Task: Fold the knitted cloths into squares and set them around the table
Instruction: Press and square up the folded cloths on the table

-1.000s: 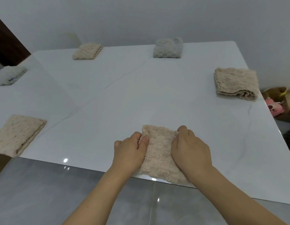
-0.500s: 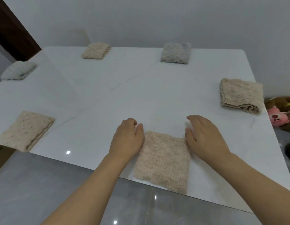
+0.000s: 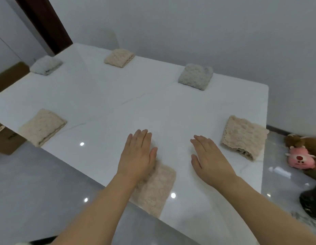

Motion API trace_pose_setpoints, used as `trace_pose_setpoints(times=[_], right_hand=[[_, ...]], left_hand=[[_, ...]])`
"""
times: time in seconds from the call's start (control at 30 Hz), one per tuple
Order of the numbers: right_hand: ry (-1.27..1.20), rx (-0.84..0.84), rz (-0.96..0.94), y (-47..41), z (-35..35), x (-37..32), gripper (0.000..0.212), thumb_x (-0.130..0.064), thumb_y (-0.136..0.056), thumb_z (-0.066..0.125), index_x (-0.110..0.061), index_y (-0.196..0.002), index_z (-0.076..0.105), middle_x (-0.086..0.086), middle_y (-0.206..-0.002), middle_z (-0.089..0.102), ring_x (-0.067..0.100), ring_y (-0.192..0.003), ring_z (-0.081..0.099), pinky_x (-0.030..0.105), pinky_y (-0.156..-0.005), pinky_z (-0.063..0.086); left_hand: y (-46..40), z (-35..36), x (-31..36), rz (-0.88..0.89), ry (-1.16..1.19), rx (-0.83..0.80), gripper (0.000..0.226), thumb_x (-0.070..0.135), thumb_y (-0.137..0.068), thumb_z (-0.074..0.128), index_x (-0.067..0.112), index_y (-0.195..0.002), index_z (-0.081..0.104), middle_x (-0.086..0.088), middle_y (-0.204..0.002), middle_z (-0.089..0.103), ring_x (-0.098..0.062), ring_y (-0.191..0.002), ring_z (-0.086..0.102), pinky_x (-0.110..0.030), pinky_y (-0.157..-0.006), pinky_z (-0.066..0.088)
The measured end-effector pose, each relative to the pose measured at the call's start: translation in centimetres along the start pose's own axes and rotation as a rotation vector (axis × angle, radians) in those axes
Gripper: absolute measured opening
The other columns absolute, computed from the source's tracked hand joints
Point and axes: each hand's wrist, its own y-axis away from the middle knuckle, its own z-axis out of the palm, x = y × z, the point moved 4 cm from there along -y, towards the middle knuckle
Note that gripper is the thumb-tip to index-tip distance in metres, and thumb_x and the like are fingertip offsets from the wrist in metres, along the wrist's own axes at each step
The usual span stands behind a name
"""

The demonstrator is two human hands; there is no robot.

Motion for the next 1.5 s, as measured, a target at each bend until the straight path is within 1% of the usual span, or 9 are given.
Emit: trace_pose_setpoints(times=[0.1,0.37,0.53,0.77,1.03,1.17,1.27,1.37,1.5], right_hand=[[0.035,-0.042,-0.047,-1.4,-0.4,1.9,0.053,-0.026,-0.091,0.031,0.000,-0.133,0.051,0.016,-0.139,0.050,0.032,-0.130,0.047,0.041,-0.114,0.029],[0.032,-0.079,-0.180,-5.1,-1.2,7.0,0.055,-0.028,-0.093,0.028,0.001,-0.134,0.050,0.017,-0.140,0.049,0.033,-0.132,0.045,0.042,-0.115,0.026],[-0.017,-0.134,-0.220,-7.3,-1.9,13.6,0.057,-0.030,-0.093,0.026,-0.001,-0.137,0.047,0.015,-0.144,0.045,0.031,-0.135,0.040,0.029,-0.117,0.008],[-0.075,-0.166,-0.317,-9.4,-3.2,20.8,0.058,-0.035,-0.098,0.021,-0.004,-0.142,0.041,0.010,-0.150,0.038,0.020,-0.141,0.028,0.016,-0.116,-0.006],[-0.168,-0.251,-0.428,-11.5,-1.3,25.4,0.052,-0.031,-0.099,0.028,-0.011,-0.146,0.036,0.002,-0.155,0.030,0.011,-0.144,0.018,0.020,-0.118,0.000],[-0.334,-0.299,-0.432,-11.8,-0.9,26.6,0.052,-0.033,-0.100,0.028,-0.012,-0.148,0.034,-0.003,-0.156,0.027,-0.003,-0.140,0.014,0.023,-0.120,0.006],[-0.443,-0.342,-0.440,-11.9,-1.0,26.9,0.047,-0.027,-0.104,0.032,-0.018,-0.150,0.029,-0.013,-0.155,0.022,-0.010,-0.138,0.008,0.013,-0.116,0.003],[-0.546,-0.395,-0.449,-11.7,-0.9,26.7,0.048,-0.023,-0.104,0.034,-0.022,-0.151,0.025,-0.022,-0.152,0.017,-0.009,-0.142,0.009,0.003,-0.109,0.001],[-0.614,-0.453,-0.469,-11.1,-0.2,26.4,0.049,-0.024,-0.104,0.034,-0.024,-0.152,0.024,-0.024,-0.152,0.014,-0.009,-0.143,0.007,0.003,-0.110,0.003]], left_hand=[[-0.5,0.9,1.0,-0.082,0.000,-0.015,0.061,0.039,-0.100,0.024,0.001,-0.142,0.047,-0.016,-0.150,0.045,-0.035,-0.143,0.037,-0.051,-0.120,0.023],[-4.2,3.3,4.6,-0.148,-0.003,0.026,0.059,0.036,-0.097,0.030,-0.002,-0.137,0.050,-0.019,-0.145,0.050,-0.038,-0.138,0.043,-0.054,-0.116,0.029],[-6.4,5.2,8.5,-0.227,0.029,0.060,0.062,0.038,-0.098,0.027,-0.002,-0.142,0.045,-0.017,-0.151,0.043,-0.036,-0.144,0.034,-0.051,-0.121,0.020],[-8.3,7.0,14.3,-0.395,0.127,0.149,0.063,0.039,-0.100,0.025,-0.001,-0.147,0.038,-0.017,-0.156,0.036,-0.033,-0.148,0.026,-0.048,-0.123,0.014],[-9.7,10.9,19.8,-0.568,0.252,0.172,0.064,0.040,-0.101,0.022,0.003,-0.153,0.026,-0.013,-0.162,0.024,-0.025,-0.152,0.014,-0.038,-0.124,0.004],[-9.5,11.5,23.2,-0.742,0.410,0.255,0.067,0.045,-0.099,0.019,0.007,-0.154,0.025,-0.007,-0.163,0.021,-0.019,-0.152,0.010,-0.035,-0.124,0.008],[-9.3,11.2,25.8,-0.890,0.516,0.370,0.064,0.042,-0.099,0.022,0.009,-0.154,0.025,-0.003,-0.163,0.020,-0.014,-0.152,0.009,-0.034,-0.124,0.010],[-9.6,11.2,28.4,-0.938,0.559,0.432,0.061,0.038,-0.100,0.023,0.010,-0.155,0.024,-0.001,-0.164,0.019,-0.010,-0.152,0.007,-0.036,-0.125,0.007],[-10.0,11.0,30.5,-0.957,0.543,0.478,0.058,0.033,-0.101,0.025,0.009,-0.153,0.028,-0.002,-0.163,0.023,-0.013,-0.152,0.009,-0.041,-0.124,0.014]])
